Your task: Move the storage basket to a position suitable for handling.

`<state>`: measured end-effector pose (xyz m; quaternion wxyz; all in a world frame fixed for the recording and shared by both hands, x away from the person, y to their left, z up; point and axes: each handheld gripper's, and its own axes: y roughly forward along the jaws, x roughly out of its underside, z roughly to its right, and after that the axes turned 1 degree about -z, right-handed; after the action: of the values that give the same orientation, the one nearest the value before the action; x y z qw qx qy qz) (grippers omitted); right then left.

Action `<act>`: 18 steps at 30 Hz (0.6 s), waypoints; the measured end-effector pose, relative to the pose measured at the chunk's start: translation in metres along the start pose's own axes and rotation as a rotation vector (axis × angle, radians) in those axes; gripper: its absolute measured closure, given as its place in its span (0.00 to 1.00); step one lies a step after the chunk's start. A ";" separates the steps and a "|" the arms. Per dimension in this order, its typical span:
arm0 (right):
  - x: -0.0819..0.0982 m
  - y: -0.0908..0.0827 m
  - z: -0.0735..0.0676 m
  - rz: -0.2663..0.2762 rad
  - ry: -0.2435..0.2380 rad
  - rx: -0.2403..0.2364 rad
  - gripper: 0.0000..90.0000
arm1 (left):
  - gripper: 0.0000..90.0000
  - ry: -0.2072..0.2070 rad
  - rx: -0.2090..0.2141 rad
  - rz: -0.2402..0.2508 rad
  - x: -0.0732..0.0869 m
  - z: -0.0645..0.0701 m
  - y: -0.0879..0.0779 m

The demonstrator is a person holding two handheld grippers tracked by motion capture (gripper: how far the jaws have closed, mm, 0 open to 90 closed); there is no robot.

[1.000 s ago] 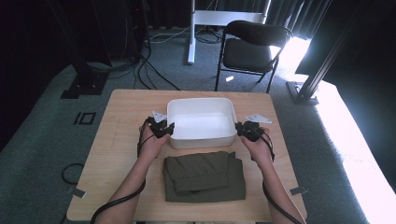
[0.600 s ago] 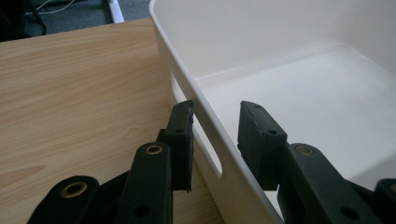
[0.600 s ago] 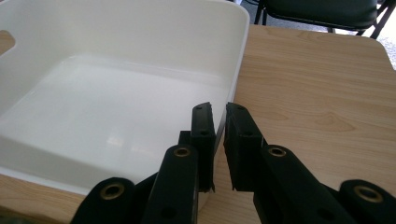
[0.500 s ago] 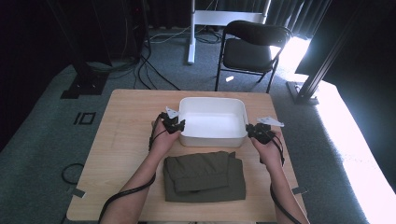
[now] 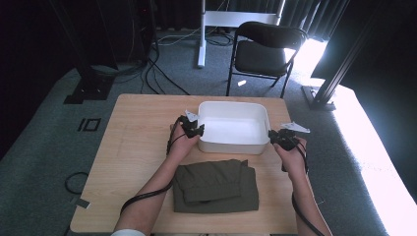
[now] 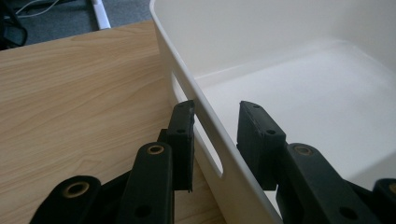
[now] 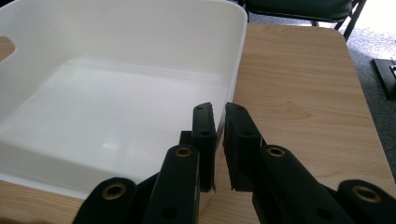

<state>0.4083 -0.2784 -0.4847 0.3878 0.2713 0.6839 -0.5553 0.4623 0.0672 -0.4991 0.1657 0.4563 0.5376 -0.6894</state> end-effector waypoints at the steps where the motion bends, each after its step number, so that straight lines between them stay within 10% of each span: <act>1: 0.000 0.000 0.001 -0.001 -0.002 0.003 0.92 | 0.76 -0.009 0.007 0.007 0.000 0.001 0.002; 18: -0.003 0.002 0.005 -0.011 -0.003 -0.010 0.84 | 0.65 0.005 0.039 0.013 -0.002 0.000 0.005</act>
<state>0.4130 -0.2829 -0.4841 0.3873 0.2647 0.6876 -0.5542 0.4671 0.0647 -0.5000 0.1599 0.4647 0.5215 -0.6975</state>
